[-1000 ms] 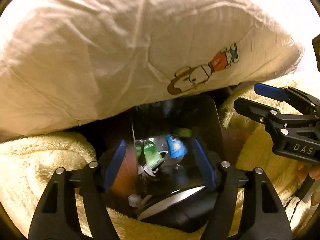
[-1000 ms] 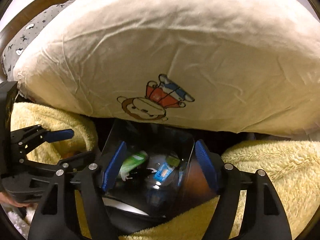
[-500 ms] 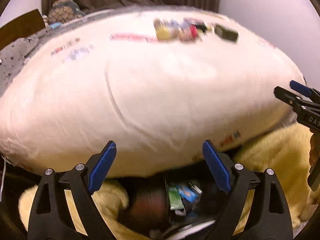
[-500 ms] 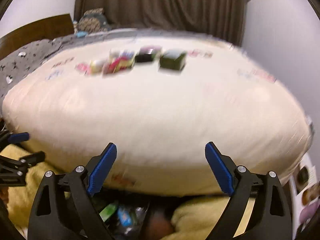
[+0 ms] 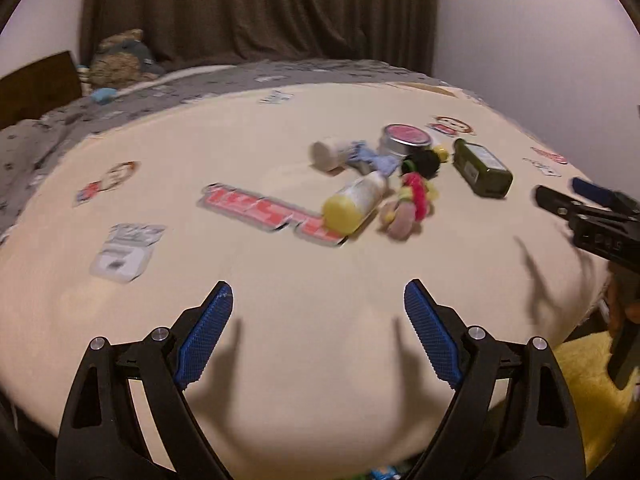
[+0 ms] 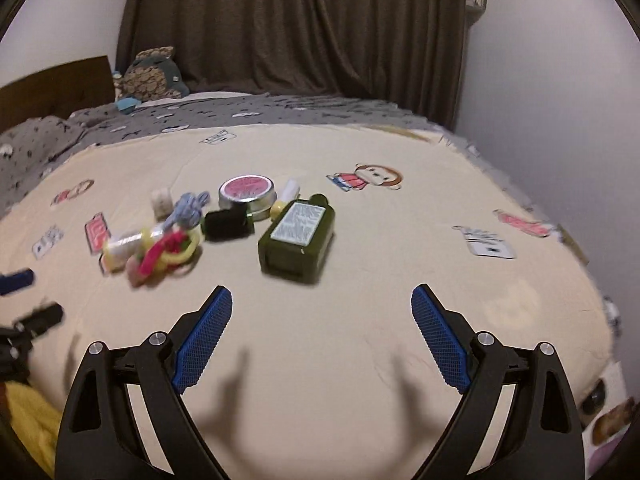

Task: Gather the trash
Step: 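Grasp the yellow bottle with left tool while right tool grasps the other olive bottle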

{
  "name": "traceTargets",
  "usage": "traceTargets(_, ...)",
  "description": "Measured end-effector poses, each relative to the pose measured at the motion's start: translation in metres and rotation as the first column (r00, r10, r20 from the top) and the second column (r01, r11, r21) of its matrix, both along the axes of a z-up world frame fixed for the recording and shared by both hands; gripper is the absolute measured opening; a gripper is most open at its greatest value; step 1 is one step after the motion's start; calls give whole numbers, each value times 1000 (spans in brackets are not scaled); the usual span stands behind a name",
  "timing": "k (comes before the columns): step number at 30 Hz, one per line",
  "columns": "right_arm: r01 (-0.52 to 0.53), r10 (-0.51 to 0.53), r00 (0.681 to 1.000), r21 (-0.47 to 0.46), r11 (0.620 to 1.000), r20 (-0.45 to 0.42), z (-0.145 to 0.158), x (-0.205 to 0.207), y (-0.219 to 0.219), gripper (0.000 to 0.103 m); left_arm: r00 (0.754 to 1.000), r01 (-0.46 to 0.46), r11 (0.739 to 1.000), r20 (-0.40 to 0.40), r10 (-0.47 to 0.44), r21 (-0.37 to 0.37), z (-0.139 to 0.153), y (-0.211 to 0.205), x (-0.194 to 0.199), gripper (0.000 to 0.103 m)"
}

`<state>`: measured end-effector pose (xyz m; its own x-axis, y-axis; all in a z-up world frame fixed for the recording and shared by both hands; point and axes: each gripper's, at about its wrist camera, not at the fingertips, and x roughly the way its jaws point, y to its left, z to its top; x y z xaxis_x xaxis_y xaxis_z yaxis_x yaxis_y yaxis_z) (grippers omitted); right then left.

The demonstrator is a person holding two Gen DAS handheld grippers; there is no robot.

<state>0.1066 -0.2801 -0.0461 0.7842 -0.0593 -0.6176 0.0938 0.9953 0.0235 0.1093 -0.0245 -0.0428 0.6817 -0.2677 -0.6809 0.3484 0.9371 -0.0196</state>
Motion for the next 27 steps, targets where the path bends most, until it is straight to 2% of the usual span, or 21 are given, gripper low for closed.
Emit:
traceTargets(3, 10, -9, 1000, 42, 999, -12, -6, 20, -3, 92, 1000, -8, 999, 25, 7, 42, -4, -12, 21, 82)
traceTargets(7, 15, -13, 1000, 51, 999, -25, -10, 41, 2, 92, 999, -22, 998, 37, 20, 64, -9, -20, 45, 74)
traceTargets(11, 38, -37, 997, 13, 999, -62, -16, 63, 10, 92, 1000, 5, 997, 11, -6, 71, -17, -27, 60, 69)
traceTargets(16, 58, -59, 992, -10, 998, -111, -24, 88, 12, 92, 1000, 25, 997, -2, -25, 72, -22, -40, 78, 68)
traceTargets(18, 52, -52, 989, -1, 999, -136, -29, 96, 11, 92, 999, 36, 997, -8, -35, 64, -21, -45, 85, 60)
traceTargets(19, 50, -48, 987, 8, 999, -152, -31, 100, 10, 91, 999, 42, 997, -14, -41, 59, -21, -46, 88, 53)
traceTargets(21, 51, -45, 982, 28, 998, -185, -37, 107, 7, 90, 999, 46, 998, -25, -45, 53, -21, -49, 93, 50)
traceTargets(24, 48, -38, 982, 51, 998, -187, -39, 109, 3, 77, 998, 52, 998, -40, -51, 39, -21, -48, 97, 50)
traceTargets(25, 42, -32, 983, 54, 998, -178, -37, 107, 3, 62, 998, 54, 998, -42, -53, 32, -21, -47, 97, 50)
traceTargets(26, 40, -30, 984, 53, 998, -174, -37, 106, 2, 55, 998, 56, 998, -43, -55, 28, -22, -47, 96, 49)
traceTargets(27, 33, -24, 985, 48, 998, -168, -37, 102, 2, 55, 997, 57, 998, -43, -56, 23, -22, -44, 95, 49)
